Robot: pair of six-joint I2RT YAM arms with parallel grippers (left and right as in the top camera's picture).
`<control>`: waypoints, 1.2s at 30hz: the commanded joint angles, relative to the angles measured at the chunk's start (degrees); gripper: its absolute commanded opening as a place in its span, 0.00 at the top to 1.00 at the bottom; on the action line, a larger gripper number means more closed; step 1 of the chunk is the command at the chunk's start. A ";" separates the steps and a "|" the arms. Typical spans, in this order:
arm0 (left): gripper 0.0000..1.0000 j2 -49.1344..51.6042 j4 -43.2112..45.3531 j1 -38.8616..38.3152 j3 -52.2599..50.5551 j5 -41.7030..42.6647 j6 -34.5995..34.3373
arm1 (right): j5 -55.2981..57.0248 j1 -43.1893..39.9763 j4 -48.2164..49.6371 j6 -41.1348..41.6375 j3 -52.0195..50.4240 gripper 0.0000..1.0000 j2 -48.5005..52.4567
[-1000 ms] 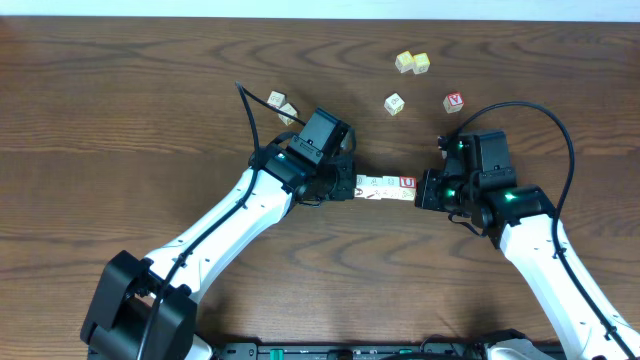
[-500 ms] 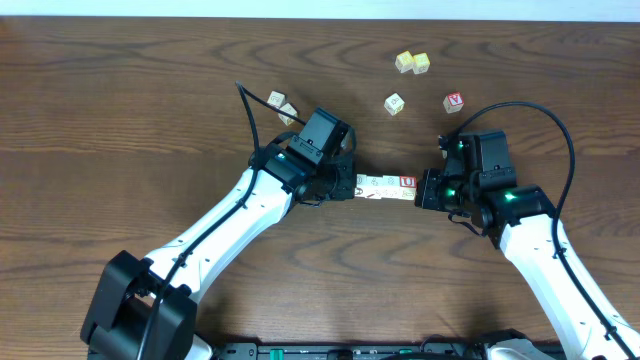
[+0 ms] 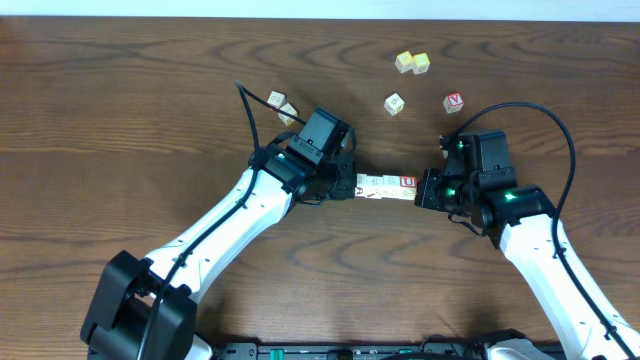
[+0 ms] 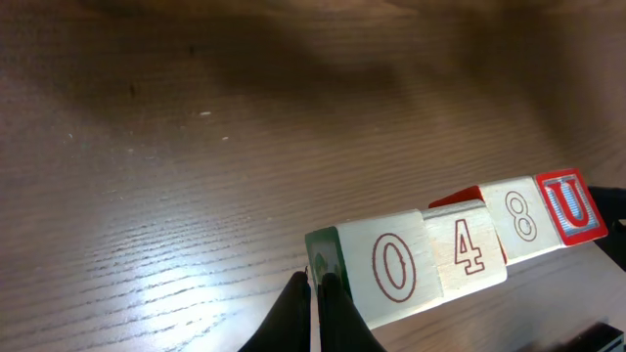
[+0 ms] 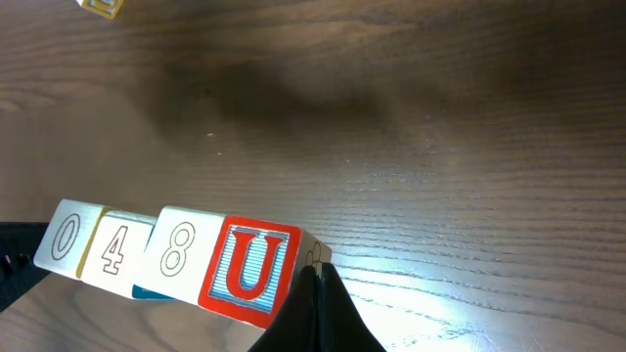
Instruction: Lift 4 blocks
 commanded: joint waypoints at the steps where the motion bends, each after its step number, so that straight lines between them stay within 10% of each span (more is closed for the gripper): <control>1: 0.93 -1.03 1.60 -1.07 0.76 4.44 0.55 | -7.08 1.86 0.87 0.92 1.75 0.99 0.48; 36: 0.93 0.96 3.26 -1.07 -0.20 2.86 -0.35 | -7.98 1.86 3.04 1.07 1.75 0.99 4.52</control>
